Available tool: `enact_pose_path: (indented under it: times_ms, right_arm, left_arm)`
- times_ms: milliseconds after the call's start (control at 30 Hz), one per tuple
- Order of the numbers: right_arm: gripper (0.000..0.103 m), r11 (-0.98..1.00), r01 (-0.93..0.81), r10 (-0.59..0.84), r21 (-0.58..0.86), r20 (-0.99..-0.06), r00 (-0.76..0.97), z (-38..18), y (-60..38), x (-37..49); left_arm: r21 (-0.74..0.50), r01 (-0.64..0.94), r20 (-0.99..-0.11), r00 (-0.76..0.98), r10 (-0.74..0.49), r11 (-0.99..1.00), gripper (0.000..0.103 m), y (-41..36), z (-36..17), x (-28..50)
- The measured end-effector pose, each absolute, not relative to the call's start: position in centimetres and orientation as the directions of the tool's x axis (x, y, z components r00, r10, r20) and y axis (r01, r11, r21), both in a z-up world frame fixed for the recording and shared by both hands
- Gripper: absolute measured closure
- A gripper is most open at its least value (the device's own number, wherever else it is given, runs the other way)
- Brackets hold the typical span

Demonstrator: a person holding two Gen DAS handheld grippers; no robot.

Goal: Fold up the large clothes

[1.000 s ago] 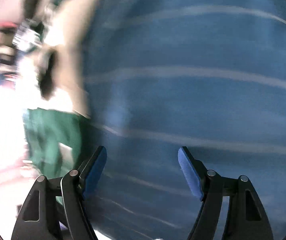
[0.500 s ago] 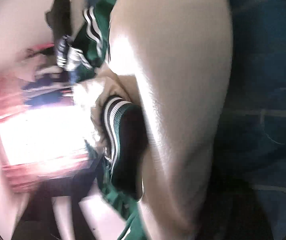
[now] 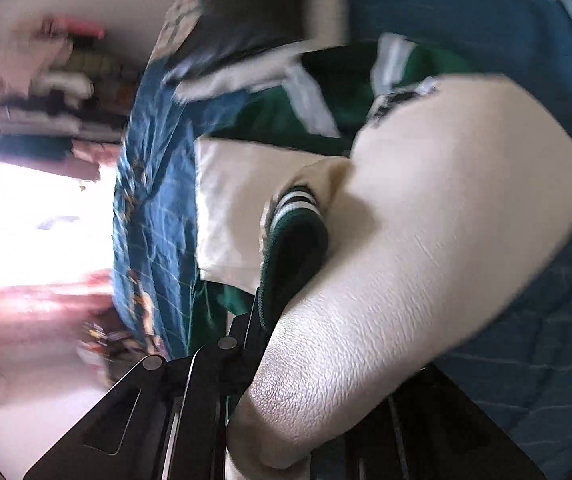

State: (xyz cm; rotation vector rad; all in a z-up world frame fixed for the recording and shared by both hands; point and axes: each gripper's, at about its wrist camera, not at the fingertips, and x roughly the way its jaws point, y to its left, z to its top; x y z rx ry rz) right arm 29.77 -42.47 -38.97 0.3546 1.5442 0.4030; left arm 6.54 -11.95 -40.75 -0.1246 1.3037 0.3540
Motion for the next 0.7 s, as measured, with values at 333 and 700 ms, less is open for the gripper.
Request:
enact_pose_path:
  times_ms: [333, 700]
  right_arm:
    - [0.065, 0.968, -0.12, 0.198, 0.222, -0.963, -0.182, -51.8, -16.8, 35.6]
    - [0.022, 0.832, -0.101, 0.516, 0.545, -0.828, -0.22, -48.0, -19.7, 35.6]
  left_arm:
    - [-0.122, -0.589, -0.99, 0.125, -0.059, 0.799, 0.048, 9.4, -49.2, 6.4]
    - [-0.248, -0.814, -0.969, 0.209, -0.132, 0.526, 0.028, 15.5, -48.2, -4.0]
